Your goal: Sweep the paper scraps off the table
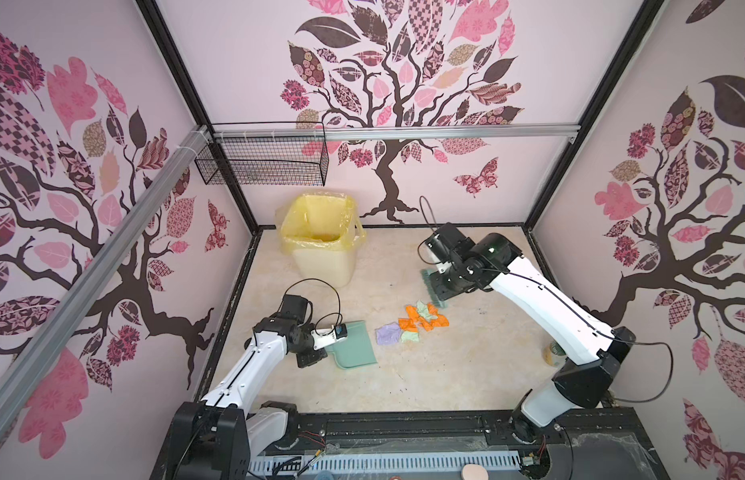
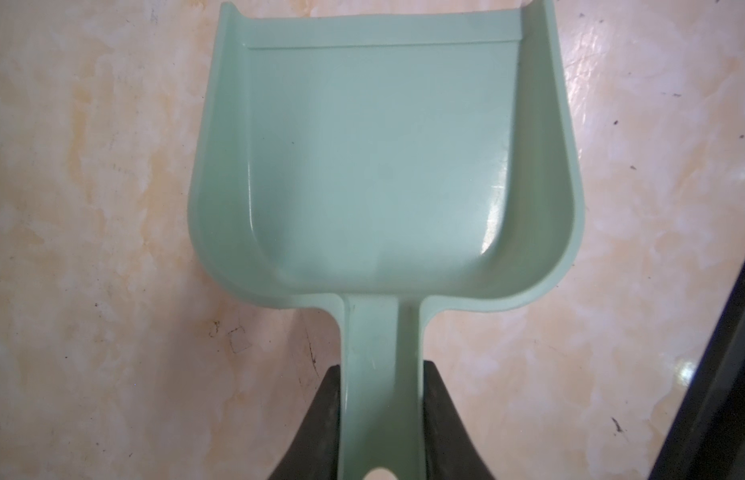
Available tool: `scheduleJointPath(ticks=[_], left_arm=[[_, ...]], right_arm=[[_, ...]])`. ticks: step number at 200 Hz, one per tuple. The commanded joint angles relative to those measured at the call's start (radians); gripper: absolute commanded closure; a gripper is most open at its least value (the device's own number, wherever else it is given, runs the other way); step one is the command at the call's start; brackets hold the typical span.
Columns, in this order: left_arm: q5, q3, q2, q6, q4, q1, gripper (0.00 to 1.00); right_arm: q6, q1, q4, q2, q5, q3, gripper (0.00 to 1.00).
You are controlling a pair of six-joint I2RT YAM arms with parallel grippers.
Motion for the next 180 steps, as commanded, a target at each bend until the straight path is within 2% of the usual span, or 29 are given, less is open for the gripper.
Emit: scheduleJointPath(ticks=[1, 42, 92, 142, 180], left_arm=[[-0.060, 0.019, 0.009, -0.041, 0.056, -0.050, 1.00], [-0.099, 0.043, 0.068, -0.093, 0.082, -0.112, 1.00], [-0.113, 0.071, 0.108, -0.123, 0.096, -0.139, 1.00], [-0.130, 0.067, 0.124, -0.158, 0.129, -0.185, 1.00], [-0.140, 0.069, 0.140, -0.168, 0.147, -0.207, 1.00]], right_arm=[[0.058, -0.056, -0.116, 0.049, 0.222, -0.045, 1.00], [0.003, -0.104, -0.032, 0.181, 0.284, -0.127, 1.00], [0.013, -0.097, -0.034, 0.373, 0.249, -0.020, 1.00], [0.074, -0.008, -0.017, 0.399, 0.181, -0.044, 1.00], [0.140, 0.078, 0.006, 0.392, 0.087, -0.072, 1.00]])
